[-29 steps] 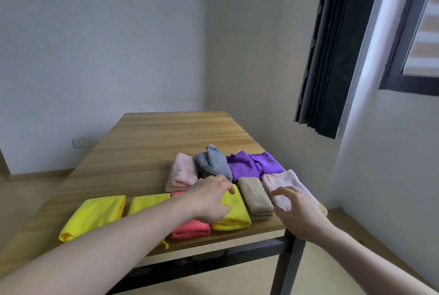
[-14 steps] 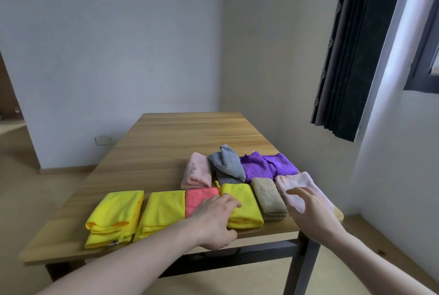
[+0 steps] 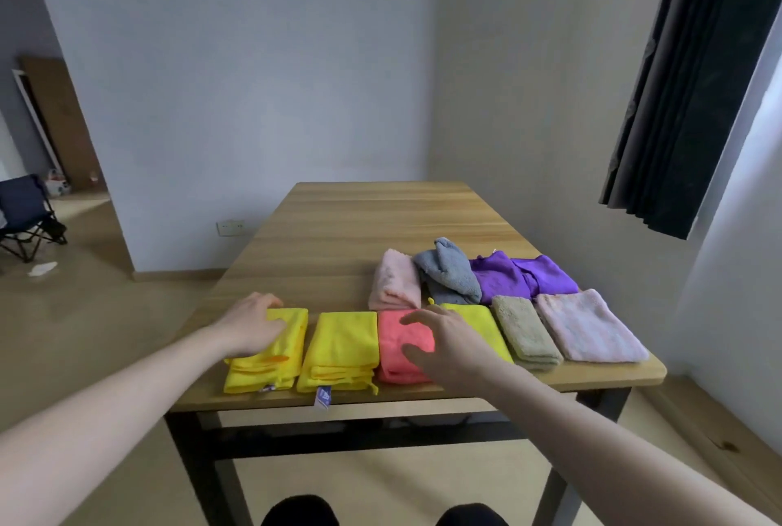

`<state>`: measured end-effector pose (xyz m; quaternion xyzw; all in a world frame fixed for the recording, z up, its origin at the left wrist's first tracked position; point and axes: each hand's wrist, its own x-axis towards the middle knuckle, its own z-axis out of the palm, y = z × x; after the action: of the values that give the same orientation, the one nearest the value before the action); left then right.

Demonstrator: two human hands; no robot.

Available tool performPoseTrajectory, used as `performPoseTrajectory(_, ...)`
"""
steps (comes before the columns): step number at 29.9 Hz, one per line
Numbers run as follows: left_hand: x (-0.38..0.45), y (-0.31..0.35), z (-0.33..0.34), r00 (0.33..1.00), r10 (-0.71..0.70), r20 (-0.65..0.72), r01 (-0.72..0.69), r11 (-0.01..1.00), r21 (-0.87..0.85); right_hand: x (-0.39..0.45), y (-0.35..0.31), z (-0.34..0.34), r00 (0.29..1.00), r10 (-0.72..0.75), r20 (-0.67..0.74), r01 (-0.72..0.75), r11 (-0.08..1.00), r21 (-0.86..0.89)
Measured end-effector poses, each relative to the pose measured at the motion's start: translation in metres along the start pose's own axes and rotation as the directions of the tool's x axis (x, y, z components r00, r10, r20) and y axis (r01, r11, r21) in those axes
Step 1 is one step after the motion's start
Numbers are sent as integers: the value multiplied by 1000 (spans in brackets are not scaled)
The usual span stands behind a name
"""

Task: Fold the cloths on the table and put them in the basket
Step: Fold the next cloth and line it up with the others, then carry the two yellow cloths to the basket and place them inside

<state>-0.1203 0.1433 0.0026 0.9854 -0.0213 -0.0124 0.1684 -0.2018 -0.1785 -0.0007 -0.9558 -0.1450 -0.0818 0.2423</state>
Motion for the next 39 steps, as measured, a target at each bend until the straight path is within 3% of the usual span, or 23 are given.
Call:
performPoseTrajectory(4, 14, -33, -2, 994, -78, 82, 77, 997, 13, 48, -32, 24, 997, 7, 73, -4, 999, -51)
performPoseTrajectory(12, 36, -32, -4, 969, -54, 243, 38, 997, 72, 109, -52, 49, 947, 153, 284, -67, 954, -292)
performPoseTrajectory(16, 43, -25, -10, 981, -15, 195, -21, 983, 182, 128, -50, 49, 896, 258, 362, -185, 957, -224)
performPoseTrajectory(19, 44, -27, -23, 986, 48, 157, -63, 994, 93, 136, -50, 44, 891, 281, 357, -200, 948, -248)
performPoseTrajectory(21, 41, -30, -37, 987, 95, 128, -93, 995, -24, 136, -52, 36, 913, 238, 332, -186, 966, -181)
performPoseTrajectory(24, 26, -25, -68, 987, 154, 55, -143, 977, -160, 126, -55, 14, 942, 177, 284, -211, 973, 92)
performPoseTrajectory(27, 12, -8, -101, 969, 247, 8, -236, 935, -264, 110, -51, -20, 959, 115, 260, -212, 899, 384)
performPoseTrajectory(30, 2, 21, -124, 947, 320, -20, -305, 880, -363, 87, -42, -55, 978, 126, 164, -198, 803, 563)
performPoseTrajectory(35, 3, 84, -139, 933, 358, -37, -305, 733, -608, 60, -12, -105, 981, 192, -11, -126, 687, 716)
performPoseTrajectory(39, 36, 152, -119, 920, 392, 14, -261, 637, -726, 49, 36, -142, 969, 240, -66, -117, 675, 729)
